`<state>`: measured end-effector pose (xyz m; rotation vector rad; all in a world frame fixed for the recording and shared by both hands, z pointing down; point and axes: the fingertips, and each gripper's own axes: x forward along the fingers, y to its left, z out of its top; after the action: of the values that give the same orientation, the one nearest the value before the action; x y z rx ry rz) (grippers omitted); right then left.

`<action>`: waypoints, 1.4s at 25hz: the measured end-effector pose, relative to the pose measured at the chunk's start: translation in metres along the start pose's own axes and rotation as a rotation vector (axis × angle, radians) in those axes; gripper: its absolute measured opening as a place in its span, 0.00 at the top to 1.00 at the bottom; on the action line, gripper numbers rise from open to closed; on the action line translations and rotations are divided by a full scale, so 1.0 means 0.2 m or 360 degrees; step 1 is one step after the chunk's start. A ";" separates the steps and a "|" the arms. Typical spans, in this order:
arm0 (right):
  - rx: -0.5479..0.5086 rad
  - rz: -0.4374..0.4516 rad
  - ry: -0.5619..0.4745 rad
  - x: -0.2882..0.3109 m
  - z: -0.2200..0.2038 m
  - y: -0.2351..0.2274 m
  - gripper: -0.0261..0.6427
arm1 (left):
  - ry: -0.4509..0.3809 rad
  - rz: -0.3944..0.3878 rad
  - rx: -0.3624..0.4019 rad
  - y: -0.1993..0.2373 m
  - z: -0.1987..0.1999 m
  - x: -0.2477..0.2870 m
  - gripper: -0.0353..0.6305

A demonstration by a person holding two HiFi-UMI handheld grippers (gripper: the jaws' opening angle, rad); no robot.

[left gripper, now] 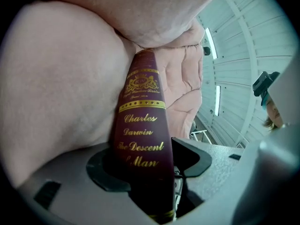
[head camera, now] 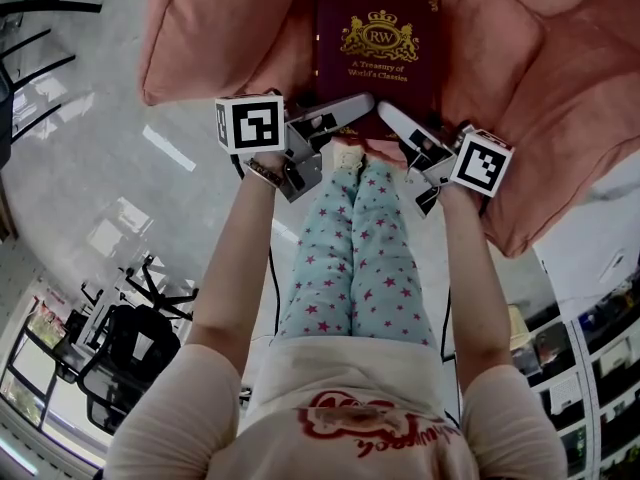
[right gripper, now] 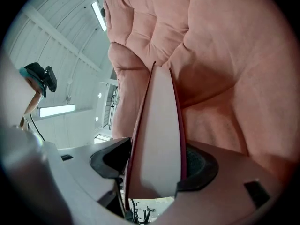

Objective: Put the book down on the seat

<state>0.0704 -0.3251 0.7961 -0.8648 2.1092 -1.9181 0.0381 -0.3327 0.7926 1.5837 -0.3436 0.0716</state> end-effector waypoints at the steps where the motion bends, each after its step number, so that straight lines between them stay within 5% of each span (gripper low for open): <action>1: -0.0007 -0.0025 0.0009 0.00 0.00 -0.01 0.54 | 0.0011 0.0016 -0.0001 0.00 0.00 0.00 0.55; 8: -0.0039 0.0017 -0.0027 0.01 0.05 0.00 0.54 | 0.0072 0.0134 0.0063 0.04 -0.03 -0.01 0.50; 14: -0.0218 -0.0278 -0.0071 -0.05 0.08 -0.04 0.46 | 0.0013 0.0330 0.0168 0.06 -0.04 -0.07 0.48; 24: -0.0302 -0.0384 -0.0169 -0.06 0.15 -0.01 0.43 | 0.0059 0.0637 0.0376 0.10 -0.05 -0.13 0.48; 35: -0.0376 -0.0400 -0.0130 -0.08 0.12 0.01 0.43 | -0.0064 0.0748 0.0358 0.12 -0.10 -0.25 0.48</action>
<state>0.0947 -0.3387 0.7867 -1.2883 2.3033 -1.7250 -0.0122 -0.3054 0.8050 1.6983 -0.7559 0.4544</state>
